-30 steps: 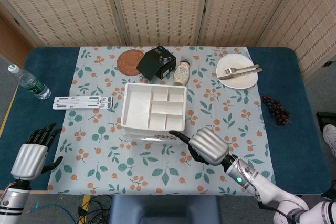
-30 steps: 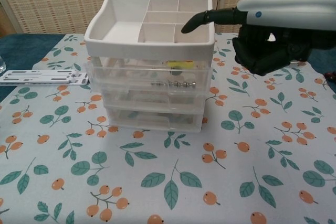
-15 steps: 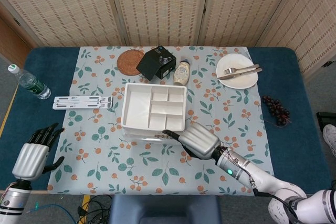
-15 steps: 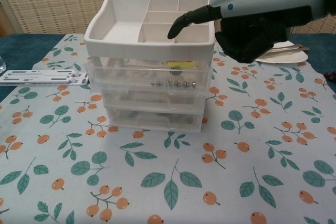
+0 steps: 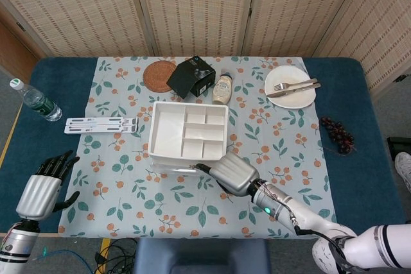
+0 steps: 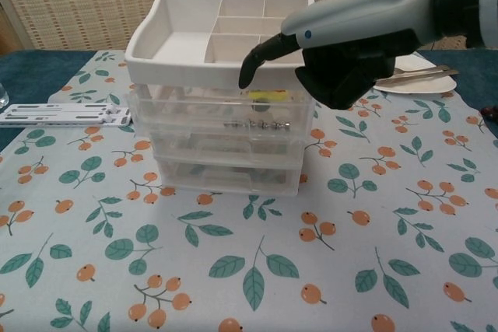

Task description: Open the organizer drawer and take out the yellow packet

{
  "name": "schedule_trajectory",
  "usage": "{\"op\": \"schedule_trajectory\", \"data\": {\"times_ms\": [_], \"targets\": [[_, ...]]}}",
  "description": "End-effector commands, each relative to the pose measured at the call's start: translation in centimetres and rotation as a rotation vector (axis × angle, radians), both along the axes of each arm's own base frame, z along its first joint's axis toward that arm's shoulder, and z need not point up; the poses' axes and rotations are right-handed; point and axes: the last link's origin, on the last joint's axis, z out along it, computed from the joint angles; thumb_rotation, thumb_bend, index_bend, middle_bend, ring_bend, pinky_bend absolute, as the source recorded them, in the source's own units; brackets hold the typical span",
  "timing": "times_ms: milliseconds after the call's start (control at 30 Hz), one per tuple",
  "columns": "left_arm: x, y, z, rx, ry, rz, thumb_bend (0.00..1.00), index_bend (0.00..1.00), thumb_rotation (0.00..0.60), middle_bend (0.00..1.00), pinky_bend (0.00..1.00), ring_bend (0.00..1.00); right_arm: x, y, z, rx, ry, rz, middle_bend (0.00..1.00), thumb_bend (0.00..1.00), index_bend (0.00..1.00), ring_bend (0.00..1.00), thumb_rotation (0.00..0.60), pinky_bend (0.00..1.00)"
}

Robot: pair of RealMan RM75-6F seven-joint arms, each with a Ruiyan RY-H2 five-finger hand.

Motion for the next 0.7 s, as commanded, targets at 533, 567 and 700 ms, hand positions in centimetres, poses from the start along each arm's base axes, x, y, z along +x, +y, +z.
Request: {"op": "schedule_trajectory", "data": {"times_ms": [533,567,700], "targets": [[-0.2,0.0,-0.1,-0.001,-0.004,0.002,0.25,0.14,0.6,0.09,0.16,0.14,0.3,0.4,-2.0,0.011,0.062,-0.034,1.0,1.0,0.16,1.0,0.6,1.0],[-0.2,0.0,-0.1,-0.001,-0.003,0.003,0.25,0.14,0.6,0.09,0.16,0.14,0.3,0.4,-2.0,0.012,0.062,-0.035,1.0,1.0,0.16,1.0,0.6,1.0],[-0.2,-0.1,-0.1,0.0,-0.003,0.004,0.25,0.14,0.6,0.09,0.16,0.14,0.2,0.6,-1.8,0.015,0.056,-0.033,1.0,1.0,0.16,1.0,0.6,1.0]]}}
